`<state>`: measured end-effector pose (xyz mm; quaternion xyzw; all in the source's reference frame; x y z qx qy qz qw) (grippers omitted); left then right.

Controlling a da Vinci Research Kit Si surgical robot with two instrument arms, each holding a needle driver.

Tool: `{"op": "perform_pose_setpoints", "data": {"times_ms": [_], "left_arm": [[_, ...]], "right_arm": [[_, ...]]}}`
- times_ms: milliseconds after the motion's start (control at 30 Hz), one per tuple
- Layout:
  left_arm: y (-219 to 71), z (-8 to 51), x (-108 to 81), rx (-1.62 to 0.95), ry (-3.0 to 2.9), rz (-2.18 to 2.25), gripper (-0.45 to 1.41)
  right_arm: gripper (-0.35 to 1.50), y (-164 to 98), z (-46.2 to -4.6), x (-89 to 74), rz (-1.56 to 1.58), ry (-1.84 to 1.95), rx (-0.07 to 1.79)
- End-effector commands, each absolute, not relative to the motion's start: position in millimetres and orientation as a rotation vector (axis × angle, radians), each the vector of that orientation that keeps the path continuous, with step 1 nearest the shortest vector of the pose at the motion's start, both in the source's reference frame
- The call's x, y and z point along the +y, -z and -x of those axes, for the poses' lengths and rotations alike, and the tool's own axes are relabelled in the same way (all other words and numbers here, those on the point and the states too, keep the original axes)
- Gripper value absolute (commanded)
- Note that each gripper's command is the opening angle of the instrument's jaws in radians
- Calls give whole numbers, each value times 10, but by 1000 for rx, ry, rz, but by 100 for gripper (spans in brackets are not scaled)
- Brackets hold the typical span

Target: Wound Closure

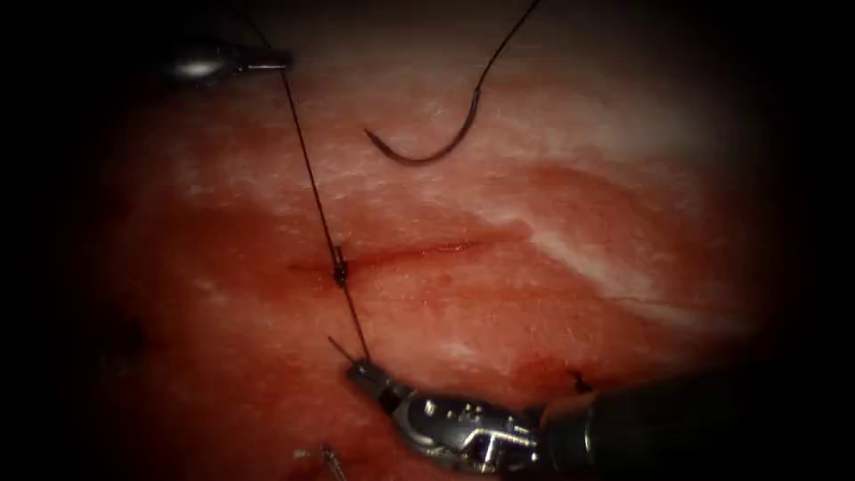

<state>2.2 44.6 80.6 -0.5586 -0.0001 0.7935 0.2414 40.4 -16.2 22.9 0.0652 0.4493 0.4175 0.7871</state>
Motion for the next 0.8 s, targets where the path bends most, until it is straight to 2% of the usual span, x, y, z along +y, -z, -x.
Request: {"op": "perform_pose_setpoints", "data": {"times_ms": [33, 633, 667, 700, 733, 767, 800], "left_arm": [[-812, -17, 445, -1, -2171, 1523, -45], [-799, -30, 449, 63, -2119, 1486, -45], [-791, -28, 447, 47, -2113, 1501, -45], [-785, -26, 445, 35, -2109, 1508, -45], [-779, -25, 444, 24, -2106, 1513, -45], [-773, -23, 443, 13, -2103, 1519, -45], [-764, -21, 441, -1, -2098, 1524, -45]], "right_arm": [[-35, -237, -408, -166, -139, -903, 970], [-35, -249, -417, -151, -123, -926, 1020], [19, -250, -417, -146, -131, -924, 1063], [56, -250, -416, -143, -128, -928, 1090], [82, -250, -414, -140, -120, -927, 1103], [98, -251, -413, -138, -101, -911, 1119], [104, -251, -411, -135, -73, -878, 1129]]}}
